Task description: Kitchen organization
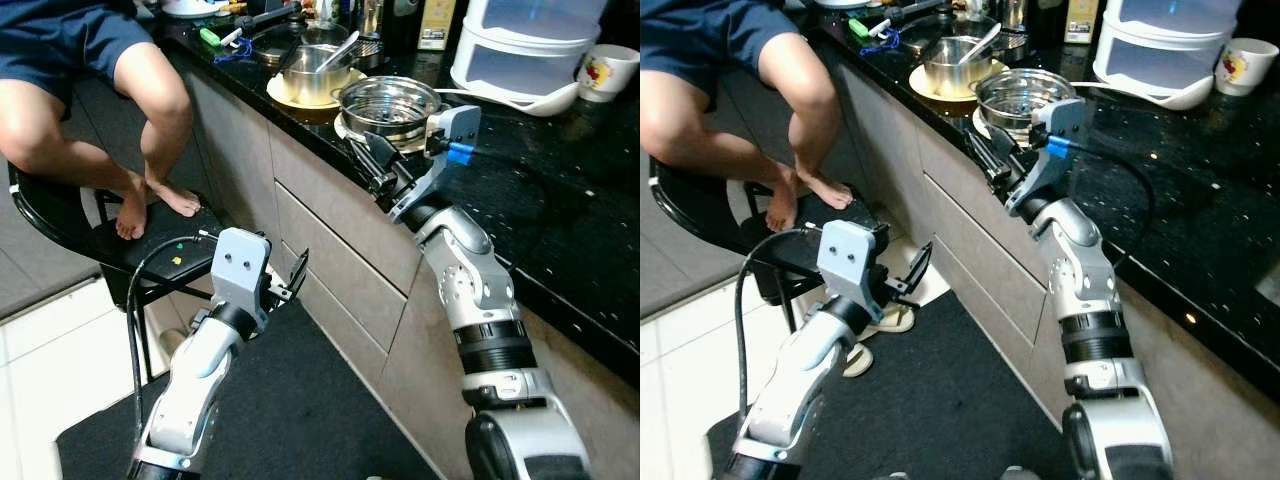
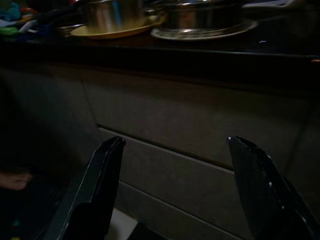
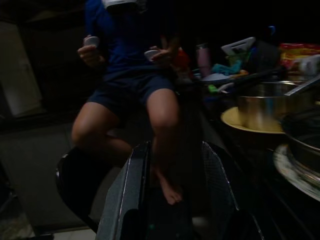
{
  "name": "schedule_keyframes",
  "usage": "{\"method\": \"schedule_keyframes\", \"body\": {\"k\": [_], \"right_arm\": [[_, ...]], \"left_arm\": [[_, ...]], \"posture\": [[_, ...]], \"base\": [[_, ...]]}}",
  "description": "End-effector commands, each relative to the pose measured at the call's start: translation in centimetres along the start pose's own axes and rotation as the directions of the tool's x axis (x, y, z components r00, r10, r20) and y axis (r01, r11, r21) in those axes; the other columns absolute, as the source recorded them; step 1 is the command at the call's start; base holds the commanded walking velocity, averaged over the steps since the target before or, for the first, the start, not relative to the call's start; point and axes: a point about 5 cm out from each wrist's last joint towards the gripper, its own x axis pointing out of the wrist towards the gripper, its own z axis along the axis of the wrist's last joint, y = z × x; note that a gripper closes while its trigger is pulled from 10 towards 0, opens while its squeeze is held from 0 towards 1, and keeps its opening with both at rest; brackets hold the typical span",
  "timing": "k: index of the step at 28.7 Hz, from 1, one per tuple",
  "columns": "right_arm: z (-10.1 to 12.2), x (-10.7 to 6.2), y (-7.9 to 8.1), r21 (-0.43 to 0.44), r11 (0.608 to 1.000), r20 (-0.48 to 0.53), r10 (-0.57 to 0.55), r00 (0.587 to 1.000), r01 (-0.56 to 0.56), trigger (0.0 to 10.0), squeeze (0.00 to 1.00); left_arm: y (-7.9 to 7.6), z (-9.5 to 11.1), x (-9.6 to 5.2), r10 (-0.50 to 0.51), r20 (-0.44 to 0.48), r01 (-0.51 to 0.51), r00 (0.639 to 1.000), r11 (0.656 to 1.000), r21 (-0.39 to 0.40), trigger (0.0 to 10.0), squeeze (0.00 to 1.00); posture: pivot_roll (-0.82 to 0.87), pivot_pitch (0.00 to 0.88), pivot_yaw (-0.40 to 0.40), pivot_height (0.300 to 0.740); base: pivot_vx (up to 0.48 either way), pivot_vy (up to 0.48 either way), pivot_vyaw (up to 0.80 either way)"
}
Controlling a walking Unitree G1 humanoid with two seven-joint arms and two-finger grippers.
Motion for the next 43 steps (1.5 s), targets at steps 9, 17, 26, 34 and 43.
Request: {"method": "schedule_keyframes", "body": {"k": [9, 17, 26, 34, 43], "right_arm": [[2.3, 0.4, -0.4, -0.047, 0.999, 0.06, -0.015, 0.998, 0.018, 10.0, 0.0], [3.7, 0.8, -1.0, -0.089, 0.993, 0.096, -0.063, 0.993, 0.071, 10.0, 1.0], [4.3, 0.6, -2.1, -0.08, 0.983, 0.12, -0.156, 0.98, 0.166, 10.0, 0.0], [4.8, -0.2, -3.8, -0.099, 0.969, 0.122, -0.215, 0.969, 0.227, 10.0, 0.0], [6.0, -1.4, -5.6, -0.115, 0.953, 0.157, -0.262, 0.952, 0.281, 10.0, 0.0]], "left_arm": [[-0.3, -0.1, 0.0, -0.012, 0.0, 0.012, 1.0, 1.0, -0.01, 10.0, 0.0], [-0.4, -0.1, 0.0, -0.015, 0.001, 0.015, 1.0, 1.0, -0.012, 10.0, 0.0], [-0.5, 0.0, 0.1, -0.015, 0.002, 0.015, 1.0, 1.0, -0.013, 10.0, 0.0], [-0.6, 0.0, 0.1, -0.006, 0.005, 0.006, 1.0, 0.999, -0.032, 10.0, 0.0], [-0.7, 0.1, 0.1, -0.016, 0.013, 0.016, 1.0, 0.999, -0.033, 10.0, 0.0]], "posture": [[0.04, 0.044, -0.007, 0.74], [0.04, 0.045, -0.009, 0.74], [0.04, 0.046, -0.01, 0.74], [0.04, 0.049, -0.01, 0.74], [0.04, 0.044, -0.009, 0.74]], "base": [[0.314, 0.0, 0.0], [0.313, 0.0, 0.0], [0.31, 0.0, 0.0], [0.07, 0.0, -0.66], [0.0, 0.0, -0.1]]}}
